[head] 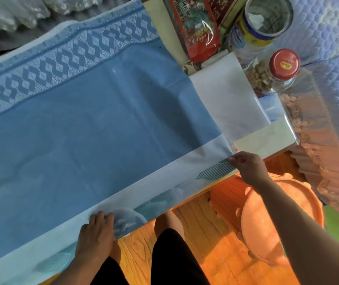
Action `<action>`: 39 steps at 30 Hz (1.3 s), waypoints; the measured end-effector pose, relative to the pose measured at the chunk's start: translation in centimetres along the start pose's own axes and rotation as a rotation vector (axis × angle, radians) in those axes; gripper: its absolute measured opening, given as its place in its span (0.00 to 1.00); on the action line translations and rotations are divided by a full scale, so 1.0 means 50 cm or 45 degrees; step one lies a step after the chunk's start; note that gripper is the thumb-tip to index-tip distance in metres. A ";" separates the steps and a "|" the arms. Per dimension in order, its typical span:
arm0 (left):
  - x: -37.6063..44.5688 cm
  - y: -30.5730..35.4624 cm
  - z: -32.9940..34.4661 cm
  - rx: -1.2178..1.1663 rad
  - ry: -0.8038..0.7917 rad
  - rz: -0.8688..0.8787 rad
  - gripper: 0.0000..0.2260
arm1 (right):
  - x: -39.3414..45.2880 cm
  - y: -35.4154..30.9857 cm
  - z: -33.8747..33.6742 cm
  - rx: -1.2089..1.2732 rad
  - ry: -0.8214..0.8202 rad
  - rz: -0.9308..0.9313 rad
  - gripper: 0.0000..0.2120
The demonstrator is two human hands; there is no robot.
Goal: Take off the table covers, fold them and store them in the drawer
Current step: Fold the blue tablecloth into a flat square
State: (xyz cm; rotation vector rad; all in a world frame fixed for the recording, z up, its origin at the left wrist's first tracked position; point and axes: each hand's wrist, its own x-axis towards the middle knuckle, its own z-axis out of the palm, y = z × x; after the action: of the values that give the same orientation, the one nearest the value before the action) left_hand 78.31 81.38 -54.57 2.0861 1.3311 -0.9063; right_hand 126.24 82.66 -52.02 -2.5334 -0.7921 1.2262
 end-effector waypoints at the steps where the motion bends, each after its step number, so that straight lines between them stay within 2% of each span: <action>1: -0.010 -0.012 0.015 0.014 -0.025 -0.025 0.28 | 0.001 0.001 -0.007 0.075 -0.011 0.003 0.09; 4: -0.039 -0.039 0.054 0.038 -0.136 -0.099 0.32 | -0.017 0.009 -0.013 0.587 -0.150 0.134 0.09; 8: -0.055 -0.013 0.040 -0.009 -0.258 -0.071 0.30 | -0.030 0.051 0.018 0.992 0.102 0.404 0.09; 9: -0.053 -0.001 0.039 -0.015 -0.296 -0.031 0.33 | -0.032 0.054 0.026 1.127 0.086 0.437 0.12; 11: -0.040 0.013 0.058 -0.001 -0.293 0.050 0.41 | -0.033 0.047 0.040 1.355 -0.002 0.470 0.25; 12: -0.034 0.015 0.069 -0.005 -0.271 0.070 0.42 | -0.034 0.037 0.045 1.402 -0.008 0.498 0.31; 14: -0.027 0.032 0.041 -0.063 -0.280 0.077 0.36 | -0.036 0.023 0.059 1.396 0.033 0.541 0.37; 15: -0.026 0.041 0.013 -0.099 -0.281 0.063 0.32 | -0.038 0.021 0.068 1.378 0.066 0.567 0.35; 17: -0.014 0.057 -0.022 -0.185 -0.250 0.058 0.24 | -0.043 0.015 0.083 1.332 0.111 0.590 0.28; 20: 0.018 0.074 -0.055 -0.295 -0.273 0.063 0.18 | -0.050 0.019 0.083 1.098 0.205 0.545 0.10; 21: 0.028 0.077 -0.066 -0.335 -0.258 0.061 0.16 | -0.052 0.027 0.080 1.060 0.246 0.536 0.07; 23: 0.052 0.083 -0.092 -0.411 -0.177 0.044 0.14 | -0.056 0.053 0.073 1.024 0.287 0.540 0.07; 25: 0.077 0.084 -0.124 -0.469 -0.060 0.007 0.17 | -0.063 0.069 0.075 0.990 0.254 0.578 0.08; 27: 0.115 0.079 -0.159 -0.466 0.068 0.007 0.21 | -0.065 0.052 0.077 0.883 0.224 0.576 0.14; 29: 0.159 0.062 -0.200 -0.452 0.159 -0.024 0.24 | -0.059 -0.006 0.068 0.550 0.375 0.466 0.20; 31: 0.203 0.040 -0.238 -0.445 0.238 -0.112 0.28 | -0.046 -0.095 0.053 0.191 0.620 0.249 0.20; 32: 0.221 0.031 -0.257 -0.453 0.264 -0.173 0.29 | -0.036 -0.147 0.051 0.146 0.683 0.106 0.19; 33: 0.237 0.022 -0.275 -0.471 0.274 -0.241 0.31 | -0.020 -0.197 0.055 0.149 0.669 -0.063 0.17; 35: 0.263 0.005 -0.307 -0.526 0.242 -0.358 0.32 | 0.022 -0.293 0.078 0.155 0.499 -0.354 0.13; 37: 0.284 -0.018 -0.333 -0.576 0.198 -0.418 0.32 | 0.069 -0.387 0.105 0.072 0.332 -0.541 0.11; 39: 0.311 -0.049 -0.356 -0.567 0.237 -0.437 0.32 | 0.125 -0.481 0.126 -0.093 0.260 -0.706 0.13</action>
State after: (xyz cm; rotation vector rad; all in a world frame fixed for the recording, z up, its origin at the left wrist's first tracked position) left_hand 85.48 104.04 -54.86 1.6559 1.8344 -0.4847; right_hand 115.53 105.91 -50.22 -2.2083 -1.3784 0.7563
